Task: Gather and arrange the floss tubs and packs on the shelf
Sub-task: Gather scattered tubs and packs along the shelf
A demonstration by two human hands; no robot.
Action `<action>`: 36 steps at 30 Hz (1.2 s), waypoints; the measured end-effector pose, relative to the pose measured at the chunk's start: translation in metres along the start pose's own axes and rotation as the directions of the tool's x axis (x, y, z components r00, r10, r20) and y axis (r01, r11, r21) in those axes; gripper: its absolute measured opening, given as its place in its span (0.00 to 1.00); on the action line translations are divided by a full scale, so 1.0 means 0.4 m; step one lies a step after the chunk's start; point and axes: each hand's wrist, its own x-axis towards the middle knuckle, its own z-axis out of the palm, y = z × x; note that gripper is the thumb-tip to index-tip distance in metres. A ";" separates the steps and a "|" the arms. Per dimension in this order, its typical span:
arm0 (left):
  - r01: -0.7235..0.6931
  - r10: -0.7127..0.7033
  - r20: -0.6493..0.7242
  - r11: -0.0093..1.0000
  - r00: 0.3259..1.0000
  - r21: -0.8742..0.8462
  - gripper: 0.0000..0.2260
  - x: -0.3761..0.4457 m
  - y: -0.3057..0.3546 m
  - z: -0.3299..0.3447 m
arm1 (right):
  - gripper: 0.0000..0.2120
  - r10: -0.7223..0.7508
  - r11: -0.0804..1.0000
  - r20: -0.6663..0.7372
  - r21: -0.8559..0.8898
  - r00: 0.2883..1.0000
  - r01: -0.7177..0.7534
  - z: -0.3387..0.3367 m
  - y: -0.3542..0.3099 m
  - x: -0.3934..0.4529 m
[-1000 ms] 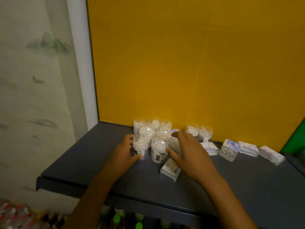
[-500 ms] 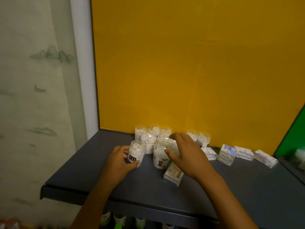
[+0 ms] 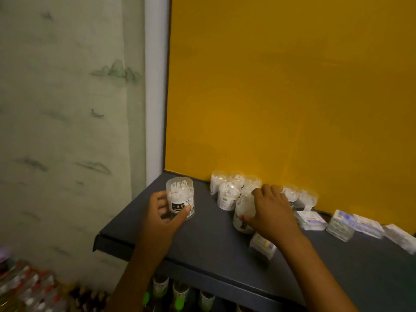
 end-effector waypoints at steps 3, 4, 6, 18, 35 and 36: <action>-0.004 0.004 -0.077 1.000 0.997 0.005 0.22 -0.012 -0.006 -0.020 | 0.31 -0.014 1.000 -0.043 -0.007 0.999 0.013 0.019 -0.019 0.011; 0.000 0.001 -0.098 1.000 0.995 0.010 0.22 -0.017 -0.007 -0.024 | 0.31 -0.019 1.000 -0.061 0.013 0.998 0.020 0.023 -0.024 0.014; 0.002 0.000 -0.137 1.000 0.991 0.013 0.22 -0.028 -0.010 -0.032 | 0.31 -0.021 0.997 -0.073 0.068 0.997 0.026 0.022 -0.034 0.018; -0.119 0.115 -0.065 0.991 0.991 -0.067 0.20 -0.125 0.102 0.087 | 0.29 0.227 0.545 -0.169 0.839 0.959 0.019 -0.110 0.099 -0.118; -0.143 0.172 0.286 0.982 0.943 -0.120 0.24 -0.524 0.249 0.527 | 0.27 0.600 0.220 -0.103 0.975 0.794 -0.040 -0.305 0.567 -0.707; -0.142 0.173 0.293 0.982 0.940 -0.126 0.23 -0.551 0.255 0.548 | 0.26 0.611 0.220 -0.104 0.975 0.785 -0.042 -0.312 0.588 -0.739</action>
